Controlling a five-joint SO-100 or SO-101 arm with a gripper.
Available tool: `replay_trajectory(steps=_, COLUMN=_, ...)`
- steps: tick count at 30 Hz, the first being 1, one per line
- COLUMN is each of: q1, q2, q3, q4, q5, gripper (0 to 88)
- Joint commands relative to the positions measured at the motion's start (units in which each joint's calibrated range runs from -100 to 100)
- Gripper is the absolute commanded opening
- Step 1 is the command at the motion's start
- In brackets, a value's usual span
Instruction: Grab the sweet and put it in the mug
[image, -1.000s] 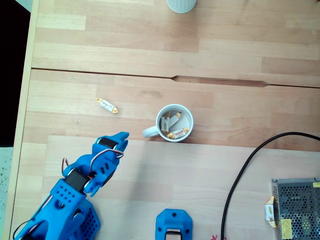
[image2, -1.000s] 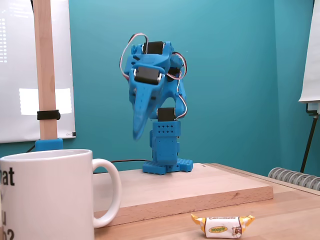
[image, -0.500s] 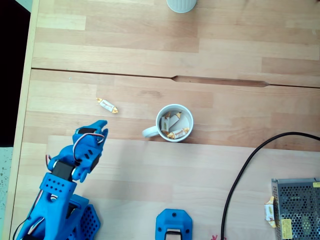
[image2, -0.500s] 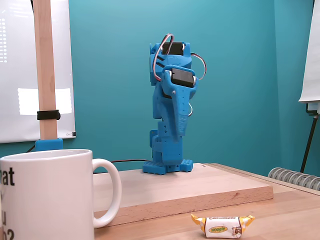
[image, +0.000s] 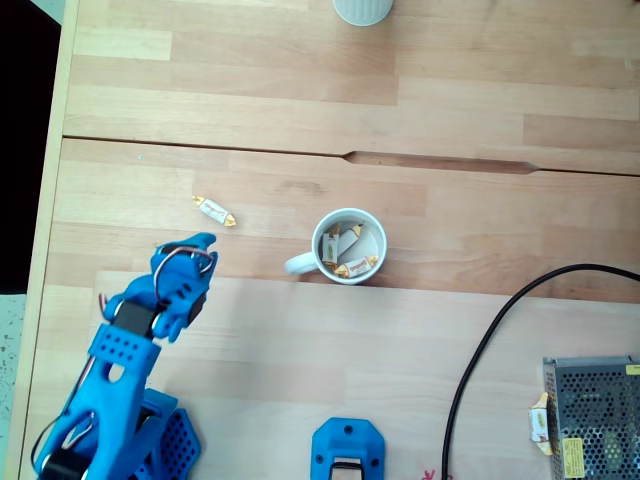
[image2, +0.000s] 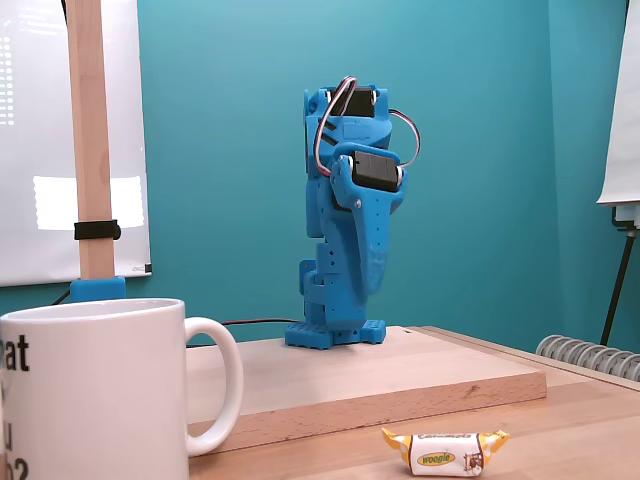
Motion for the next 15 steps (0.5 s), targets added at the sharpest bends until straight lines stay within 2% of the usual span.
replay_trajectory(steps=1, q1=0.06, q2=3.64, q3=-9.35, q4=-0.27, q5=-0.05, gripper=9.4)
replay_trajectory(steps=7, q1=0.06, q2=9.84, q3=-17.74, q4=0.21, q5=-0.05, gripper=9.3)
replay_trajectory(steps=15, q1=0.35, q2=18.44, q3=-20.68, q4=0.21, q5=-0.05, gripper=9.3)
